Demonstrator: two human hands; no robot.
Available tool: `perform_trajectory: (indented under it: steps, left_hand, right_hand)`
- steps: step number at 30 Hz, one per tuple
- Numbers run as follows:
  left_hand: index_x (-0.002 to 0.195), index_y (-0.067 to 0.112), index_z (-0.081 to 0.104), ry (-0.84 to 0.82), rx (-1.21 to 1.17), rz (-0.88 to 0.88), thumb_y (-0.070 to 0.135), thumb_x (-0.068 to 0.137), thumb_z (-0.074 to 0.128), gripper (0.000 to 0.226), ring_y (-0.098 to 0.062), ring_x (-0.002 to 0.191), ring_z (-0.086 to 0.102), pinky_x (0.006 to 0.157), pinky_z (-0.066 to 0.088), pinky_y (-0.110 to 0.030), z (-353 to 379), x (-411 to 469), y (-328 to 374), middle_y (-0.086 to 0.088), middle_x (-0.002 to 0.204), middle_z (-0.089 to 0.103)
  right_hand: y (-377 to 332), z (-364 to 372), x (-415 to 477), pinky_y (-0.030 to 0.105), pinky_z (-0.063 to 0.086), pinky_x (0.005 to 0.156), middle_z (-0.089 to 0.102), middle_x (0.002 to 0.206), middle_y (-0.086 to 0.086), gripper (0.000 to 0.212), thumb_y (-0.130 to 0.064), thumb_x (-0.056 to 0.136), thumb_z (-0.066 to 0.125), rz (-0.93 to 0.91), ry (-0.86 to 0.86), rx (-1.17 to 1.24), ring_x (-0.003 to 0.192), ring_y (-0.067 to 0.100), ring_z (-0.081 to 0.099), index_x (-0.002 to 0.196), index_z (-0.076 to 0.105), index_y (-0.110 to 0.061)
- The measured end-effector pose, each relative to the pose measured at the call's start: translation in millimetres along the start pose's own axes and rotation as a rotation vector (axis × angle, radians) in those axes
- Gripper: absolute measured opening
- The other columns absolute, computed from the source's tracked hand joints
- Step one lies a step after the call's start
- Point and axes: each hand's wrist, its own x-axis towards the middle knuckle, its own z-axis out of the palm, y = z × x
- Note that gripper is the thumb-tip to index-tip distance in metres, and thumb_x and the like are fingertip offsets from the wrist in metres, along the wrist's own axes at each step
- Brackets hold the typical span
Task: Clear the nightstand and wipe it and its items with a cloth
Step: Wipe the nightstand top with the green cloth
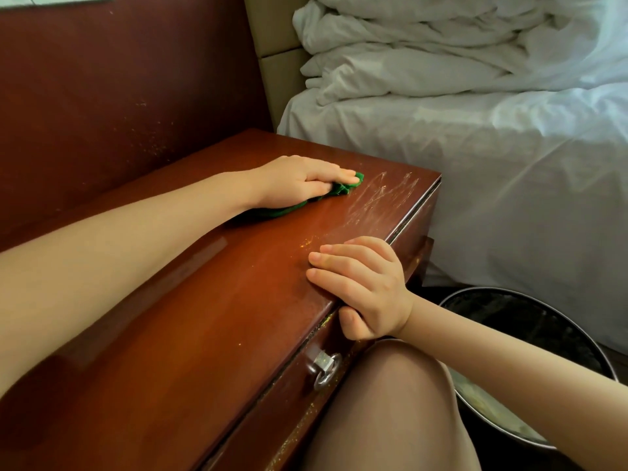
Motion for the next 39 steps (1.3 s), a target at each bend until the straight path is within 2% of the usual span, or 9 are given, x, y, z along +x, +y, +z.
perform_trajectory:
  steps: [3,6,9,15,20,25,29,35,39]
  left_hand:
    - [0.132,0.043,0.043,-0.023,0.004,0.041,0.014,0.099,0.045,0.044,0.008,0.131,0.025,0.108,0.016,-0.017,0,-18,9,0.032,0.133,0.034]
    - [0.128,0.048,0.040,-0.044,-0.017,0.108,0.015,0.098,0.046,0.044,0.006,0.135,0.026,0.115,0.018,-0.023,3,-37,14,0.033,0.135,0.035]
    - [0.126,0.052,0.037,-0.073,-0.028,0.175,0.027,0.093,0.040,0.041,0.007,0.135,0.025,0.114,0.018,-0.020,4,-52,16,0.038,0.135,0.033]
    - [0.130,0.047,0.039,-0.107,-0.063,0.200,0.028,0.094,0.038,0.041,0.009,0.135,0.023,0.112,0.014,-0.010,3,-49,9,0.034,0.137,0.033]
    - [0.136,0.040,0.041,-0.062,-0.006,0.102,0.020,0.101,0.040,0.041,0.011,0.131,0.023,0.101,0.010,0.002,0,-26,-3,0.030,0.138,0.032]
    - [0.136,0.038,0.044,-0.016,0.004,0.028,0.019,0.101,0.040,0.040,0.005,0.132,0.028,0.107,0.017,-0.015,-1,3,-15,0.025,0.141,0.037]
    - [0.134,0.039,0.047,0.032,-0.029,-0.059,0.020,0.101,0.040,0.039,-0.004,0.134,0.033,0.109,0.021,-0.021,-2,22,-22,0.018,0.144,0.041]
    - [0.133,0.042,0.047,0.059,-0.020,-0.201,0.021,0.101,0.036,0.040,-0.009,0.119,0.049,0.101,0.031,-0.024,-3,50,-23,0.012,0.139,0.049]
    - [0.133,0.041,0.048,0.084,-0.017,-0.258,0.023,0.100,0.035,0.039,-0.013,0.110,0.052,0.088,0.036,-0.025,-4,67,-24,0.003,0.118,0.061]
  right_hand:
    - [0,0,0,0.033,0.045,0.085,0.072,0.100,0.010,0.045,-0.032,0.099,0.018,0.009,0.000,-0.001,0.099,0.020,0.062,0.108,0.057,-0.011]
    - [-1,0,0,0.034,0.045,0.085,0.072,0.100,0.010,0.045,-0.032,0.099,0.018,0.006,0.000,-0.004,0.099,0.021,0.062,0.108,0.057,-0.011]
    - [-1,0,0,0.034,0.046,0.085,0.072,0.099,0.010,0.045,-0.031,0.099,0.018,0.001,0.001,-0.003,0.099,0.021,0.061,0.108,0.057,-0.011]
    - [-1,1,-1,0.034,0.046,0.085,0.072,0.098,0.010,0.045,-0.032,0.099,0.018,0.004,0.013,0.000,0.098,0.021,0.061,0.107,0.057,-0.011]
    - [-1,1,-1,0.034,0.045,0.085,0.072,0.099,0.010,0.046,-0.032,0.099,0.018,-0.001,0.020,-0.005,0.098,0.021,0.062,0.107,0.058,-0.011]
    - [0,2,-2,0.033,0.046,0.084,0.072,0.099,0.009,0.046,-0.031,0.099,0.017,-0.004,0.030,-0.004,0.097,0.021,0.062,0.106,0.058,-0.011]
    - [1,2,-2,0.033,0.046,0.084,0.072,0.099,0.009,0.046,-0.031,0.098,0.017,-0.013,0.028,-0.011,0.097,0.021,0.063,0.107,0.058,-0.011]
    - [0,2,-2,0.033,0.048,0.082,0.072,0.099,0.009,0.046,-0.032,0.098,0.018,-0.008,0.033,-0.007,0.097,0.021,0.063,0.107,0.058,-0.011]
    - [1,2,-2,0.033,0.047,0.084,0.072,0.099,0.009,0.046,-0.031,0.098,0.018,-0.008,0.032,-0.010,0.097,0.021,0.063,0.107,0.058,-0.011]
